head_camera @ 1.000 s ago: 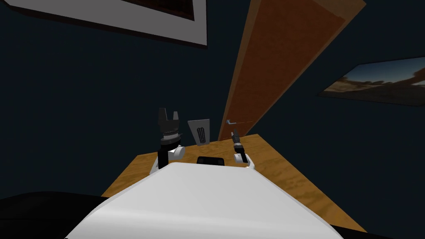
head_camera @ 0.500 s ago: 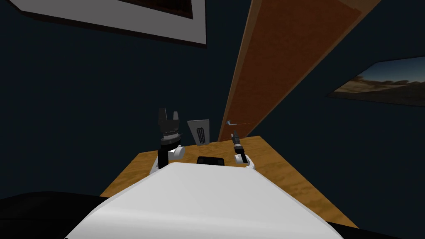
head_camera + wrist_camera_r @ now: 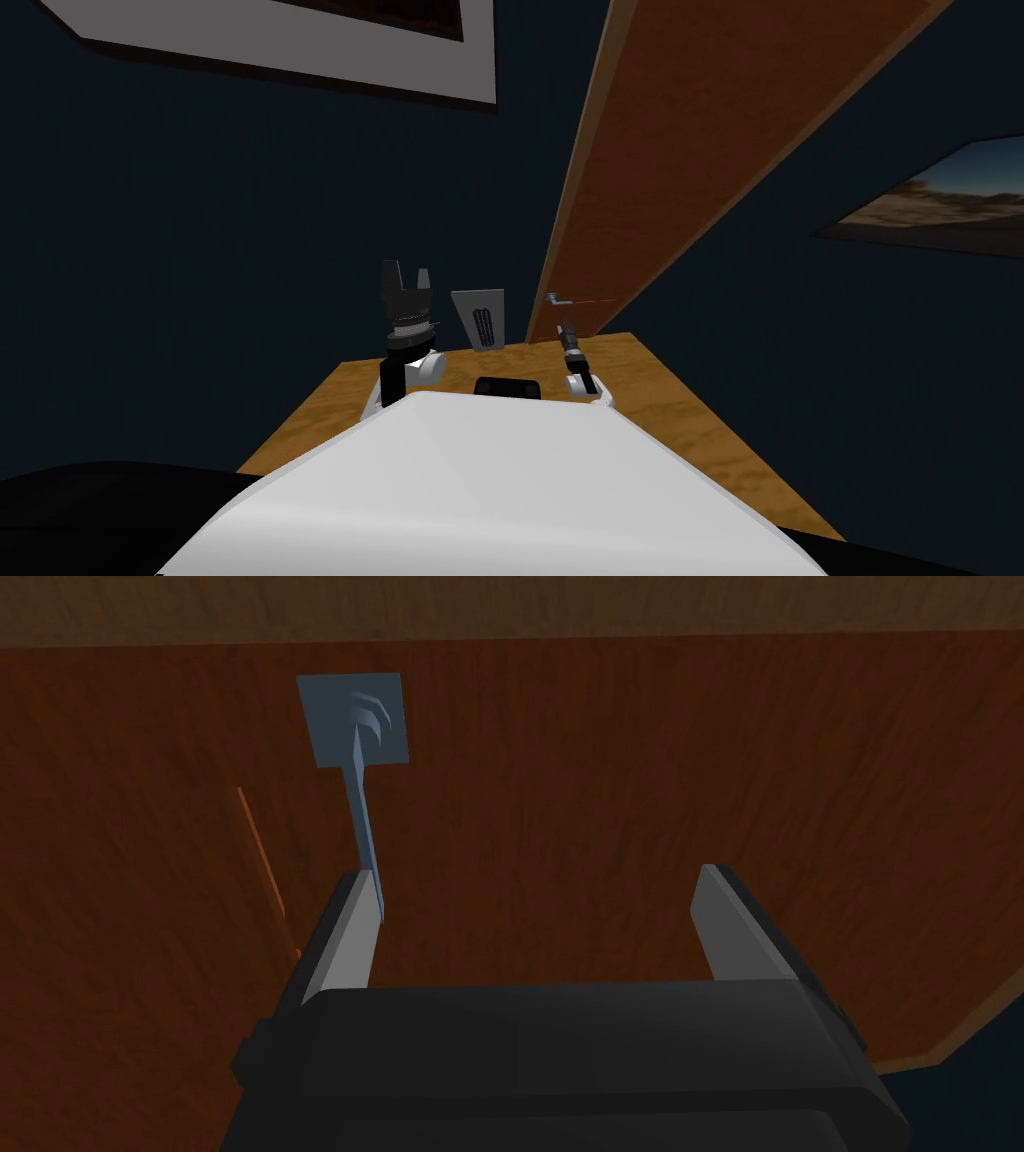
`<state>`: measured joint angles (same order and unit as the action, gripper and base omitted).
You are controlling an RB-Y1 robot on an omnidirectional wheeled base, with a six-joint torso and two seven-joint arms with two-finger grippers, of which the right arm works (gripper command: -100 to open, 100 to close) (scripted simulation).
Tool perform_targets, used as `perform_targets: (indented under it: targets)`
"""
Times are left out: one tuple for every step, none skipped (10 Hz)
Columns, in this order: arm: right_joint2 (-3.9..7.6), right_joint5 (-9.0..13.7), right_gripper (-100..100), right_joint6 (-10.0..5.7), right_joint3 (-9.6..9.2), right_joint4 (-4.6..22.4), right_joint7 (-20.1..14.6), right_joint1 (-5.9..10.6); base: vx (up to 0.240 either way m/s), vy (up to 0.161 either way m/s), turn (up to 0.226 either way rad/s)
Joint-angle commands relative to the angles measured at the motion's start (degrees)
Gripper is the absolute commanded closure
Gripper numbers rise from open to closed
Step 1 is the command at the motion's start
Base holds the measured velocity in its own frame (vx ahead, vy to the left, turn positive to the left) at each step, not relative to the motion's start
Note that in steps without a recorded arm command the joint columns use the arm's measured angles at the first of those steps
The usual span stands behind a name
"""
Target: Pull the door open
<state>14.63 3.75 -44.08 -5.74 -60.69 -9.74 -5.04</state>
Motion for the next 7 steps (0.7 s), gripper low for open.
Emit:
perform_targets:
  targets:
    - [0.34, 0.2, -100, -0.5, -0.08, 1.7, -0.5, 0.46, 0.033, -0.051, 0.054]
    - [0.77, 0.4, -100, -1.3, -0.27, 4.1, -1.0, 1.27, 0.02, -0.057, 0.092]
    - [1.19, 0.7, -100, -2.1, -0.46, 6.0, -1.6, 2.08, 0.036, -0.092, 0.122]
    - [1.19, 0.7, -100, -2.1, -0.46, 6.7, -1.6, 2.08, 0.044, -0.067, 0.046]
    - [1.59, 0.9, -100, -2.86, -0.63, 9.1, -2.1, 2.85, 0.042, -0.058, 0.056]
    - [1.95, 1.1, -100, -3.54, -0.79, 11.0, -2.6, 3.55, 0.039, -0.074, 0.133]
    - [2.32, 1.4, -100, -4.23, -0.95, 12.6, -3.1, 4.25, 0.048, -0.078, 0.11]
